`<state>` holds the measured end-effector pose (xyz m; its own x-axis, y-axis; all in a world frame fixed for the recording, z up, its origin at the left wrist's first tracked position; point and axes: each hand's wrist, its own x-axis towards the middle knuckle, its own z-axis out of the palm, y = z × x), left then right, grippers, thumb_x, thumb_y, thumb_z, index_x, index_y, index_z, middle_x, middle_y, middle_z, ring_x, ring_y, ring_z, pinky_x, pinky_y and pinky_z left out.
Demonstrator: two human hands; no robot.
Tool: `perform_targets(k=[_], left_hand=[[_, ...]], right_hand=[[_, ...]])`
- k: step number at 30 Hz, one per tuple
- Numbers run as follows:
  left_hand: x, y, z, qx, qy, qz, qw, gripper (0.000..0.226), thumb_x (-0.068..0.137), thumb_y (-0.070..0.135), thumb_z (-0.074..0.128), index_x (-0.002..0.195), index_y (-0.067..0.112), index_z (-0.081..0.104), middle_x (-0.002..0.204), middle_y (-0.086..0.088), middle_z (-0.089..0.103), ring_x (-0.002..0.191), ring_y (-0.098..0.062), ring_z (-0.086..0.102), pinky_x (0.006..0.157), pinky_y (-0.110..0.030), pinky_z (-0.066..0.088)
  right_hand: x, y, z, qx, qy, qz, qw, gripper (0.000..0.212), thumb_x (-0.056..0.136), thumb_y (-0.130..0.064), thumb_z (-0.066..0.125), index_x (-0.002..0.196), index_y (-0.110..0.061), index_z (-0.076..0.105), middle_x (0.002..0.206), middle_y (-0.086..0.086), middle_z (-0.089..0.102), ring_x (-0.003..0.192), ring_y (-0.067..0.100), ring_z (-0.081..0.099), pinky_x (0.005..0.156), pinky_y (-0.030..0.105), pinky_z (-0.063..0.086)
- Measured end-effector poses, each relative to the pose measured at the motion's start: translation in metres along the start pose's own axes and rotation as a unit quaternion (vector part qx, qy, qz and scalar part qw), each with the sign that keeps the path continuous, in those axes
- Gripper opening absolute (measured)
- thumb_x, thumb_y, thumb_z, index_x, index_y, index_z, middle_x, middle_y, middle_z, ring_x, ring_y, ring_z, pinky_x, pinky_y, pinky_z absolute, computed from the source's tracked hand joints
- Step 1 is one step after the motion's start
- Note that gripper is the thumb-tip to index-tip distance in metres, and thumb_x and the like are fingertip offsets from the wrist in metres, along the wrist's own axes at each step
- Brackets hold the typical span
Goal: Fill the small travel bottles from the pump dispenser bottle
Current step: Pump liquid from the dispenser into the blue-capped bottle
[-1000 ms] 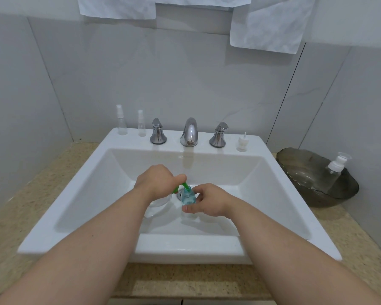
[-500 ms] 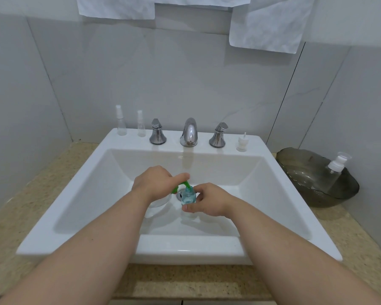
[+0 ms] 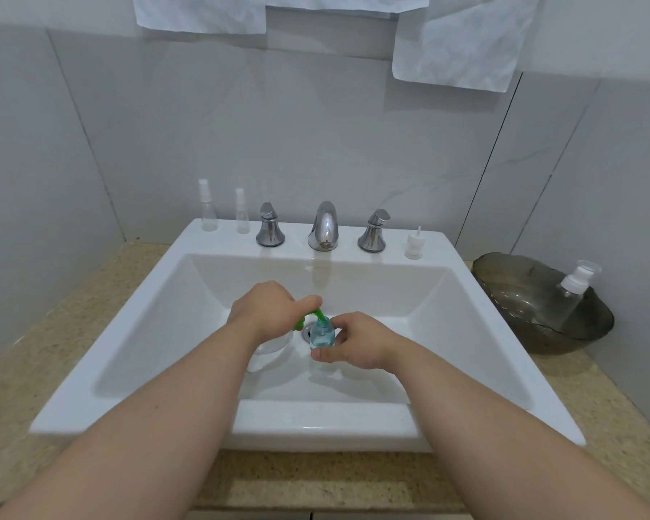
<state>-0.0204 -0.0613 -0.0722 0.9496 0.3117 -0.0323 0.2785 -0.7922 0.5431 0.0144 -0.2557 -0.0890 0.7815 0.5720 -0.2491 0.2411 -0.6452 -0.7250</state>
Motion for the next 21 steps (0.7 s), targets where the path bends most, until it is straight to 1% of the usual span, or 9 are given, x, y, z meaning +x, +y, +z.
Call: perform_targets(k=[2, 5, 7, 10, 15, 19, 21], left_hand=[[0.0004, 0.0008, -0.0001, 0.005, 0.0, 0.0, 1.0, 0.07, 0.07, 0.07, 0.049, 0.076, 0.007, 0.077, 0.072, -0.006, 0.073, 0.066, -0.021, 0.061, 0.07, -0.034, 0.051], [0.0004, 0.0018, -0.0002, 0.003, -0.004, -0.001, 1.0, 0.071, 0.071, 0.069, 0.049, 0.077, 0.004, 0.076, 0.064, 0.0, 0.064, 0.063, -0.021, 0.058, 0.068, -0.034, 0.051], [0.0007, 0.0026, 0.0, 0.004, -0.003, 0.0, 1.0, 0.067, 0.074, 0.066, 0.051, 0.078, 0.003, 0.076, 0.061, 0.001, 0.06, 0.061, -0.021, 0.056, 0.066, -0.033, 0.049], [0.0008, 0.0032, 0.0, 0.005, -0.005, 0.0, 1.0, 0.062, 0.078, 0.061, 0.053, 0.079, 0.004, 0.077, 0.062, 0.002, 0.06, 0.062, -0.021, 0.056, 0.065, -0.032, 0.048], [0.0004, 0.0043, -0.0008, -0.005, -0.021, -0.004, 1.0, 0.067, 0.067, 0.063, 0.048, 0.079, 0.003, 0.077, 0.062, 0.001, 0.06, 0.062, -0.021, 0.056, 0.065, -0.032, 0.048], [0.0012, 0.0037, -0.0006, -0.012, -0.022, -0.001, 1.0, 0.062, 0.069, 0.06, 0.051, 0.073, 0.003, 0.074, 0.059, 0.002, 0.057, 0.061, -0.021, 0.053, 0.064, -0.031, 0.047], [0.0006, 0.0037, -0.0008, -0.005, -0.018, 0.001, 1.0, 0.051, 0.075, 0.055, 0.056, 0.06, 0.007, 0.065, 0.052, 0.004, 0.049, 0.059, -0.021, 0.049, 0.06, -0.031, 0.043]], right_hand=[[0.0002, 0.0003, -0.0003, -0.001, 0.0, 0.001, 1.0, 0.039, 0.084, -0.043, 0.082, 0.117, -0.026, 0.072, 0.078, -0.011, 0.061, 0.072, 0.008, 0.058, 0.069, 0.022, 0.042], [-0.0003, 0.0003, -0.0004, -0.003, -0.001, 0.003, 1.0, 0.039, 0.084, -0.043, 0.082, 0.117, -0.025, 0.072, 0.077, -0.012, 0.06, 0.071, 0.006, 0.058, 0.068, 0.021, 0.042], [-0.0003, 0.0005, -0.0001, -0.003, -0.005, 0.003, 1.0, 0.039, 0.084, -0.043, 0.082, 0.117, -0.026, 0.072, 0.078, -0.011, 0.062, 0.074, 0.008, 0.059, 0.07, 0.023, 0.043], [-0.0004, -0.0001, -0.0001, -0.009, -0.006, 0.007, 1.0, 0.04, 0.083, -0.044, 0.082, 0.118, -0.026, 0.072, 0.077, -0.011, 0.062, 0.073, 0.008, 0.059, 0.069, 0.023, 0.042], [-0.0009, 0.0001, 0.0, -0.014, -0.007, 0.006, 1.0, 0.041, 0.083, -0.044, 0.083, 0.119, -0.026, 0.071, 0.076, -0.01, 0.06, 0.071, 0.008, 0.057, 0.067, 0.022, 0.041], [-0.0013, -0.0004, -0.0002, -0.011, -0.007, 0.005, 1.0, 0.04, 0.084, -0.043, 0.083, 0.118, -0.025, 0.072, 0.075, -0.011, 0.059, 0.069, 0.007, 0.055, 0.065, 0.021, 0.04], [-0.0018, -0.0011, -0.0006, -0.015, -0.01, 0.008, 1.0, 0.041, 0.083, -0.043, 0.083, 0.118, -0.025, 0.072, 0.076, -0.011, 0.06, 0.07, 0.006, 0.056, 0.066, 0.021, 0.039]])
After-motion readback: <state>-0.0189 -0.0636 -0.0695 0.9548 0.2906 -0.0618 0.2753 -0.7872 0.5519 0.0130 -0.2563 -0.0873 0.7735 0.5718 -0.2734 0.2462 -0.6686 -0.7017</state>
